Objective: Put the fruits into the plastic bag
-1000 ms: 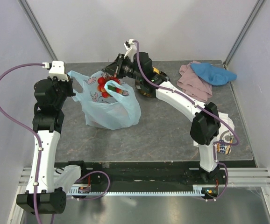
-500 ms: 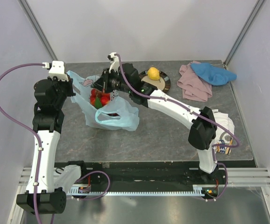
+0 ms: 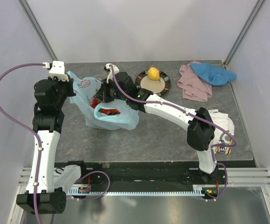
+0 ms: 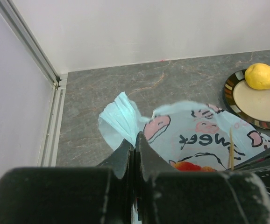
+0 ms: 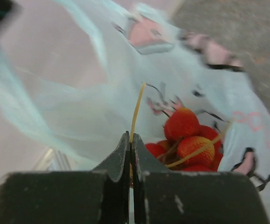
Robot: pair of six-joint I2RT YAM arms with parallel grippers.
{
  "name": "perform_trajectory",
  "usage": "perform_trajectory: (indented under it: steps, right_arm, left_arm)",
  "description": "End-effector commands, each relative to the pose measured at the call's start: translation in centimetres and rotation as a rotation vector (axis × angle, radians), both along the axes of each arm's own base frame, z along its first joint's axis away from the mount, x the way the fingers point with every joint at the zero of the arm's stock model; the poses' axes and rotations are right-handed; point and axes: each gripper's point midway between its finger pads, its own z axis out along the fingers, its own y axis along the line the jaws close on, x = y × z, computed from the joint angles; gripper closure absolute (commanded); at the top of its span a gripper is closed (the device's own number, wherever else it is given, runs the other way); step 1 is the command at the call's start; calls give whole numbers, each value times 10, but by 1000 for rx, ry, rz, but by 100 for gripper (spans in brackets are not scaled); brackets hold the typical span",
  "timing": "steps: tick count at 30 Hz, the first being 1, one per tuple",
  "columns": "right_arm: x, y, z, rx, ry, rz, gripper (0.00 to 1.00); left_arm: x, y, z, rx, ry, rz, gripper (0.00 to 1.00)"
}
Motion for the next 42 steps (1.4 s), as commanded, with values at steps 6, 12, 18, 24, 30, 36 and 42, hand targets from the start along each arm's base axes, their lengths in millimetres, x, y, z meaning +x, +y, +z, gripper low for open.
perform_trajectory:
  steps: [6,12,18,24,30,36,42]
  right_arm:
    - [26,-65,-31,-147,-23,-191,100]
    - [15,-53,-65,-178,52,-128,100]
    - [-4,-33,-93,-212,101,-55,100]
    - [-14,-26,-111,-238,130,-27,100]
    - [-13,-29,-92,-224,88,-26,83]
    - [-16,-29,-68,-190,43,-1,55]
    - [-24,-24,-55,-148,35,51,42]
  left_arm:
    - [1,-2,13,26,-51,-19,98]
    - [2,-3,12,26,-48,-24,98]
    - [2,-5,12,24,-47,-30,99]
    - [2,-4,11,22,-45,-28,98]
    - [2,-4,11,22,-47,-27,98]
    - [2,-4,12,24,-48,-27,98]
    - [1,-4,12,24,-50,-27,98]
